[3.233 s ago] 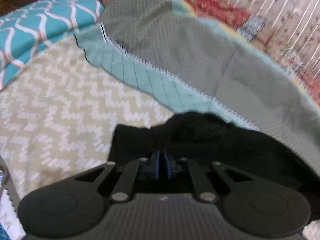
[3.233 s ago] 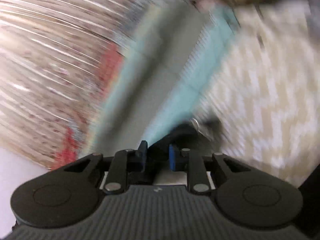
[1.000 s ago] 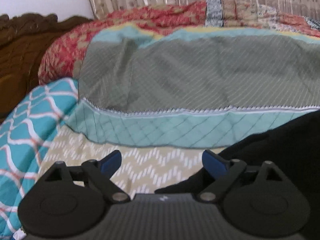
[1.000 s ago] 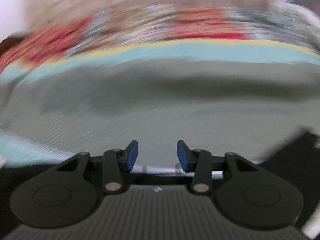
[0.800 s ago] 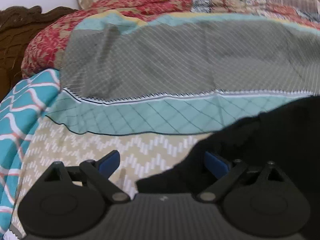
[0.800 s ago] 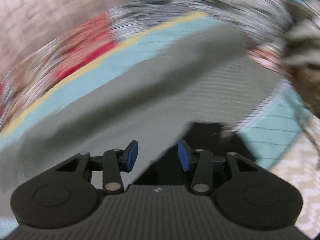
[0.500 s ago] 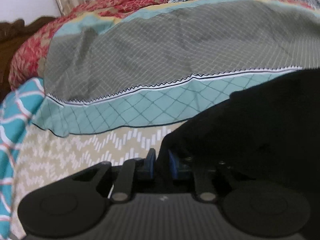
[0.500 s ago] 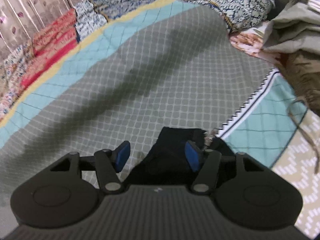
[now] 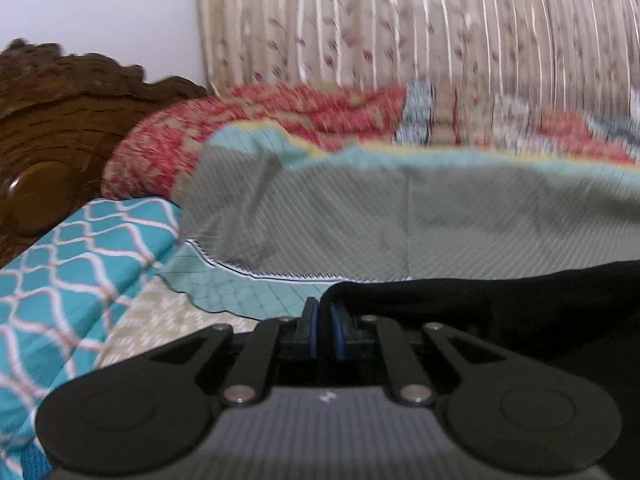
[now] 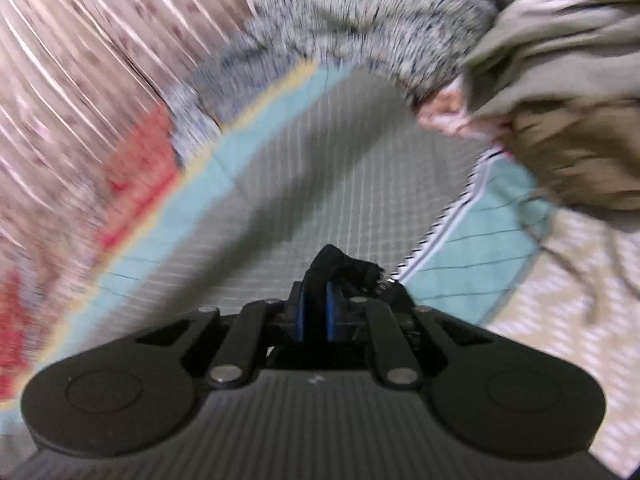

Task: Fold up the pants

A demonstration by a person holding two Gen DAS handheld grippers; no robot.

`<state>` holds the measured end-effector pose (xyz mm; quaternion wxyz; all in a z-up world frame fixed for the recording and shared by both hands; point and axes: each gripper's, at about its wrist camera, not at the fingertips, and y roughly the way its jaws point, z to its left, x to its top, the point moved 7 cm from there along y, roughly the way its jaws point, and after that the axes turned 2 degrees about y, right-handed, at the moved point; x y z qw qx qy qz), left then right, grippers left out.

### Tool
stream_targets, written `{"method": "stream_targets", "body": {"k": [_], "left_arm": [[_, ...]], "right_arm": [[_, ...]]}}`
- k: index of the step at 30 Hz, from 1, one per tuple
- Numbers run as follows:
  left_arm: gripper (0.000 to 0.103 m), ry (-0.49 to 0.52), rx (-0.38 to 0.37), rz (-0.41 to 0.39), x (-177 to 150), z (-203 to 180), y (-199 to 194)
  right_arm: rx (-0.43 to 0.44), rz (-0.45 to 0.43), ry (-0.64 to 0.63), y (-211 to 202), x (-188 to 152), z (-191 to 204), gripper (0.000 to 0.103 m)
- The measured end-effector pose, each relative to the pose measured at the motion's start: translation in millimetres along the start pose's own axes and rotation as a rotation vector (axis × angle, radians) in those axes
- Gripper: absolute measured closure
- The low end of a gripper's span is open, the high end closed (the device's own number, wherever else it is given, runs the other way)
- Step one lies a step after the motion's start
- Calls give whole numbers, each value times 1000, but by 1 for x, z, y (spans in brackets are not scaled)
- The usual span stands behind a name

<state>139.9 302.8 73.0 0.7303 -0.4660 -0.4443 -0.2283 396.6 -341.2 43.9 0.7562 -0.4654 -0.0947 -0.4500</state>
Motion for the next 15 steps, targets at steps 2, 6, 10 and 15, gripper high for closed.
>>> {"method": "stream_targets", "body": {"k": [2, 6, 10, 15], "left_arm": [[96, -37, -7, -19, -5, 11, -32], [96, -88, -31, -15, -41, 27, -96], [96, -102, -55, 92, -110, 30, -140], [97, -104, -35, 299, -206, 20, -158]], "right_arm": [[49, -16, 7, -49, -5, -20, 90], [95, -32, 54, -137, -34, -81, 90], [55, 2, 109, -193, -77, -164, 90], [-38, 73, 366, -211, -134, -278, 91]]}}
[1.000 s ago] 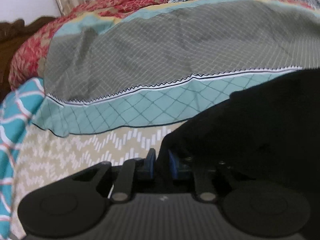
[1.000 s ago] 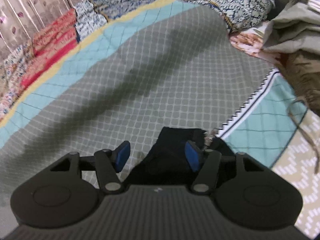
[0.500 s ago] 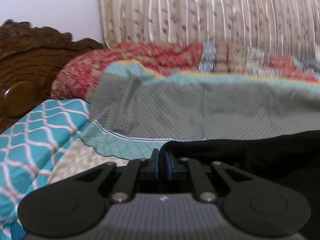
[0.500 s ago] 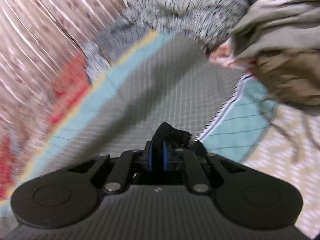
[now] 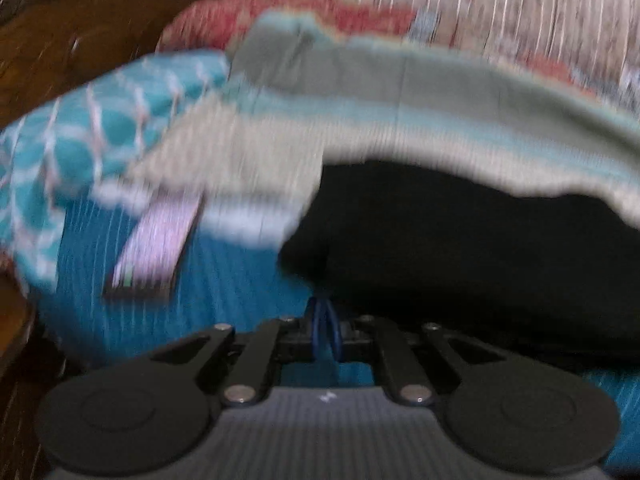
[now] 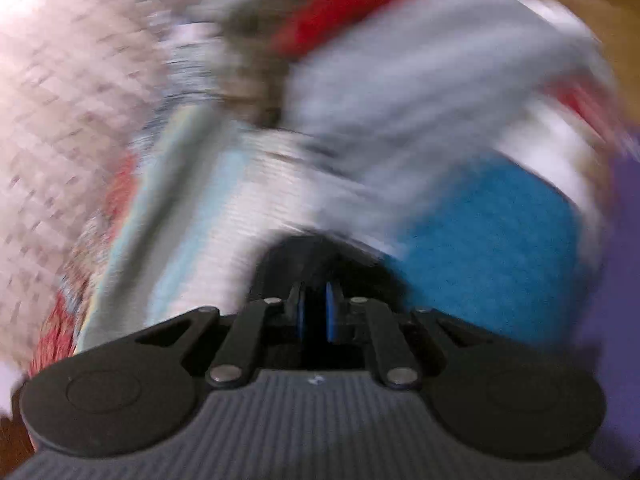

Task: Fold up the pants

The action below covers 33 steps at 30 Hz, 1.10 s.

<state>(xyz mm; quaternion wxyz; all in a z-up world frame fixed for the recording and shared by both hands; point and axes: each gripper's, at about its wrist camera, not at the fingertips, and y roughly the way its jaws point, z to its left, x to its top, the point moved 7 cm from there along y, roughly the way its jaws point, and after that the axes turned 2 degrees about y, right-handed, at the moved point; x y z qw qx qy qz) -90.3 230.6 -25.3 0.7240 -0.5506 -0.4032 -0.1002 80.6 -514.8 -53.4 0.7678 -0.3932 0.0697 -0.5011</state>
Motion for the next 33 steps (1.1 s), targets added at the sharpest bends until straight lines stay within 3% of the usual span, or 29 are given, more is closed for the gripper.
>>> {"method": "stream_targets", "body": {"k": [2, 4, 6, 8, 11, 13, 16, 17, 19, 21, 23, 25, 27, 31, 33], "left_arm": [[93, -46, 12, 88, -21, 7, 8], [79, -133, 0, 93, -25, 20, -3], [70, -222, -29, 63, -20, 36, -17], [70, -307, -40, 19, -8, 56, -32], [70, -386, -90, -34, 14, 70, -46], [54, -403, -127, -46, 29, 68, -46], [41, -431, -164, -38, 44, 56, -35], [38, -446, -172, -20, 48, 54, -27], [23, -488, -173, 24, 50, 46, -8], [23, -527, -166, 60, 49, 40, 8], [34, -574, -168, 109, 48, 38, 26], [76, -601, -211, 149, 43, 33, 37], [79, -571, -188, 165, 37, 27, 38], [82, -396, -80, 163, 23, 15, 29], [82, -353, -46, 181, 14, 14, 30]], "right_arm": [[11, 29, 71, 10, -8, -20, 94], [34, 20, 86, 9, -7, -17, 91], [4, -35, 35, 2, 1, -6, 85], [-31, -120, -38, -13, 8, 2, 80], [40, -163, -79, -24, 8, 18, 78], [58, -164, -130, -26, 4, 28, 76], [77, -123, -208, -15, -13, 49, 73], [83, -105, -223, -16, -22, 47, 73], [89, -63, -258, -6, -36, 53, 72], [87, -33, -301, 2, -49, 63, 72], [80, 2, -339, 11, -63, 70, 72], [72, 33, -354, 17, -76, 74, 72], [49, 53, -372, 23, -84, 75, 72], [-39, 102, -364, 41, -86, 63, 75], [-33, 101, -340, 42, -80, 55, 85]]}}
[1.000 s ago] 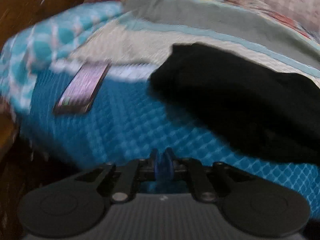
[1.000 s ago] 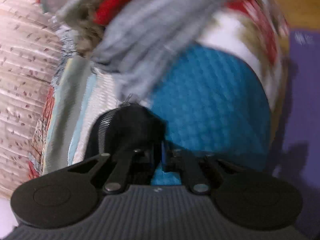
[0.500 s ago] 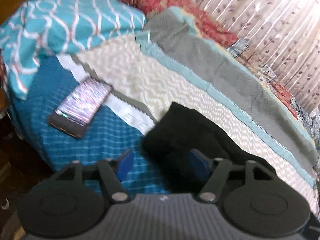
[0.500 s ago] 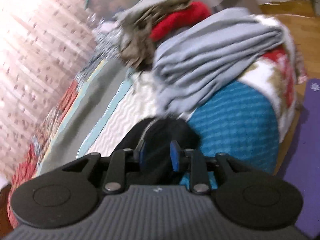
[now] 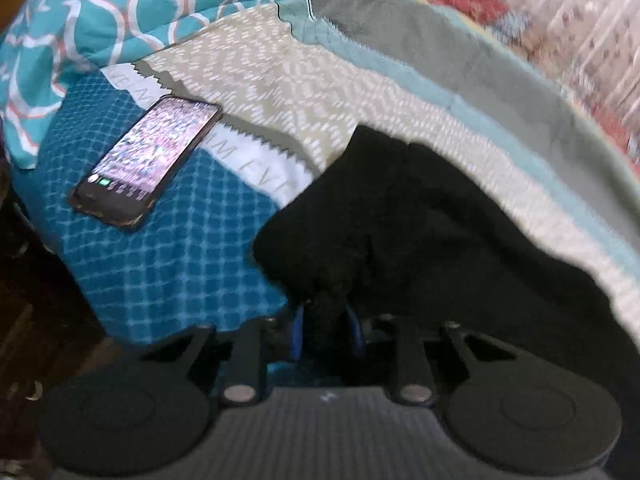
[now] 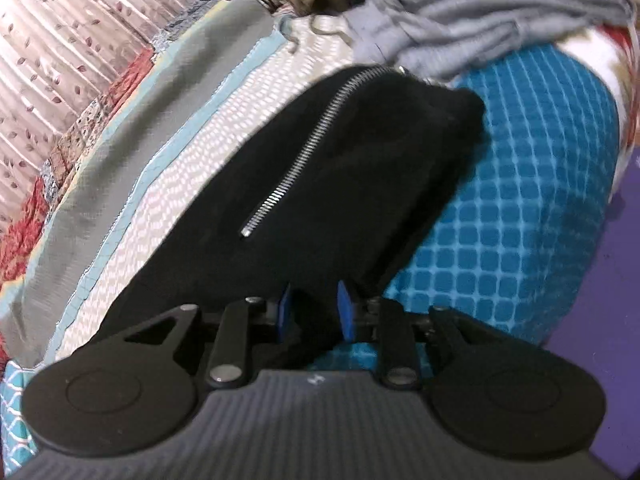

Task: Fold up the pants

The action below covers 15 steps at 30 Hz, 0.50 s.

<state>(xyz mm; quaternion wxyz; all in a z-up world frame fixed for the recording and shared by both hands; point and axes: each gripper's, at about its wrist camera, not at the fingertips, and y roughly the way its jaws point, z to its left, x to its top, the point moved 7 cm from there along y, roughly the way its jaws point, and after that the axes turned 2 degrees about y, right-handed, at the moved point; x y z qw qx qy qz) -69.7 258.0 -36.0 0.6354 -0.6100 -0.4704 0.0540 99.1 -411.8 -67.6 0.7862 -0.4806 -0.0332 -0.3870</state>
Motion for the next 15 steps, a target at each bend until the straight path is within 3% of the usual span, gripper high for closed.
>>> {"method": "stream_targets", "body": {"k": [7, 10, 13, 15], "left_arm": [[76, 85, 68, -6, -5, -5, 1], [69, 49, 56, -2, 1, -1, -16], [68, 14, 24, -83, 9, 4, -52], [68, 40, 46, -135, 14, -1, -68]], "right_arm": [[32, 8, 70, -6, -2, -19, 94], [44, 10, 92, -14, -8, -22, 94], [118, -34, 131, -34, -13, -19, 84], [142, -93, 116, -49, -10, -22, 66]]}}
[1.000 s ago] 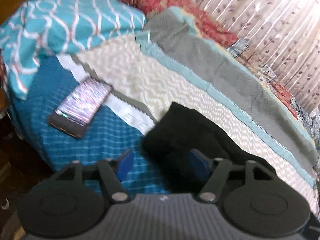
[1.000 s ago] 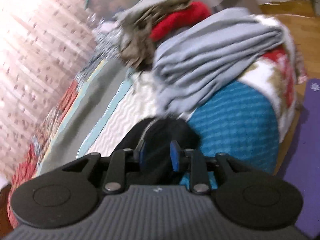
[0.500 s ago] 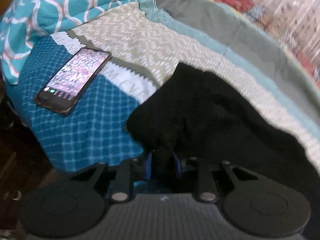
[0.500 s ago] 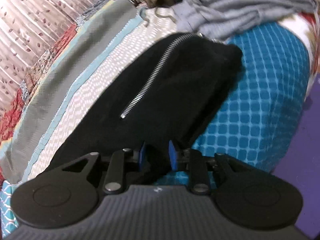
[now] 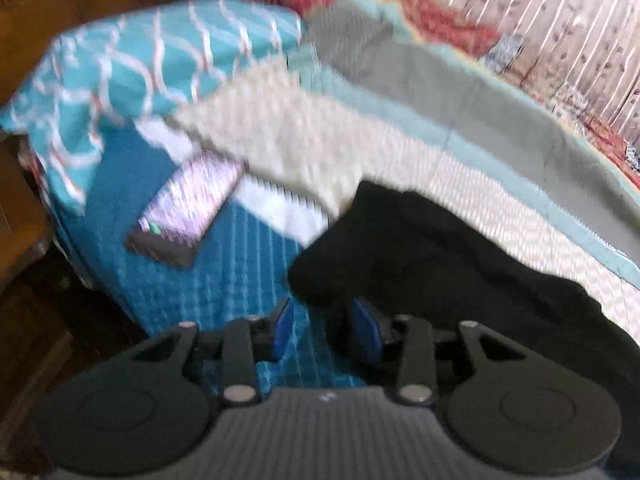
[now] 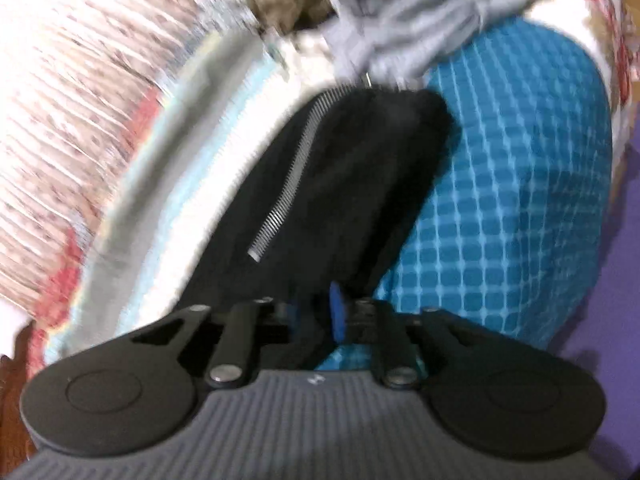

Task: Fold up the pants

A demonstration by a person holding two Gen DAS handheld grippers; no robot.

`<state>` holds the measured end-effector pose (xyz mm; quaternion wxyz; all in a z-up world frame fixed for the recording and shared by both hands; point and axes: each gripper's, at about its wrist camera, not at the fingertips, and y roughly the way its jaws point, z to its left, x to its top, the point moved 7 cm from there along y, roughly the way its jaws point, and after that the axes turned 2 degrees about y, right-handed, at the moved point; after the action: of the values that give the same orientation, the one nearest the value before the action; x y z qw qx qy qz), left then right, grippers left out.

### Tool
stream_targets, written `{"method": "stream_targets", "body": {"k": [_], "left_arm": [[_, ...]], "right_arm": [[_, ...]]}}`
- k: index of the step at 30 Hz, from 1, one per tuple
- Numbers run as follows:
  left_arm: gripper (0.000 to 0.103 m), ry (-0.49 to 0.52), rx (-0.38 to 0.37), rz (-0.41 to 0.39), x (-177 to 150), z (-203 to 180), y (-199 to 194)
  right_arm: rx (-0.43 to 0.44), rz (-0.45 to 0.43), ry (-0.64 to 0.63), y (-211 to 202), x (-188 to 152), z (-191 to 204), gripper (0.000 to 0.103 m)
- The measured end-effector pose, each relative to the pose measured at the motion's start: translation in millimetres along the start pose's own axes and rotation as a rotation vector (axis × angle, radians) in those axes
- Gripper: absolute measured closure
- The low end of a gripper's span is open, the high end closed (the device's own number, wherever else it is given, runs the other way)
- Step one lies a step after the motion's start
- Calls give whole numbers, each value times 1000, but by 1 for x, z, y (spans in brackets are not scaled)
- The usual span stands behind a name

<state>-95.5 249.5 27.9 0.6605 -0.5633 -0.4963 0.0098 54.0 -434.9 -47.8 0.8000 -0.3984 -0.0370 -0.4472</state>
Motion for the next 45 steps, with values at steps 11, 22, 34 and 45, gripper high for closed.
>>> {"method": "stream_targets", "body": {"k": [11, 22, 34, 45], "left_arm": [[68, 304, -9, 35, -30, -121, 25], [66, 452, 110, 78, -63, -133, 49], [66, 446, 94, 84, -62, -129, 53], [66, 451, 93, 78, -64, -130, 53]], "right_arm": [[-11, -24, -108, -10, -17, 10, 66], [-113, 1, -97, 2, -21, -8, 68], [-147, -11, -126, 6, -28, 1, 68], [-149, -17, -125, 6, -29, 1, 68]]}}
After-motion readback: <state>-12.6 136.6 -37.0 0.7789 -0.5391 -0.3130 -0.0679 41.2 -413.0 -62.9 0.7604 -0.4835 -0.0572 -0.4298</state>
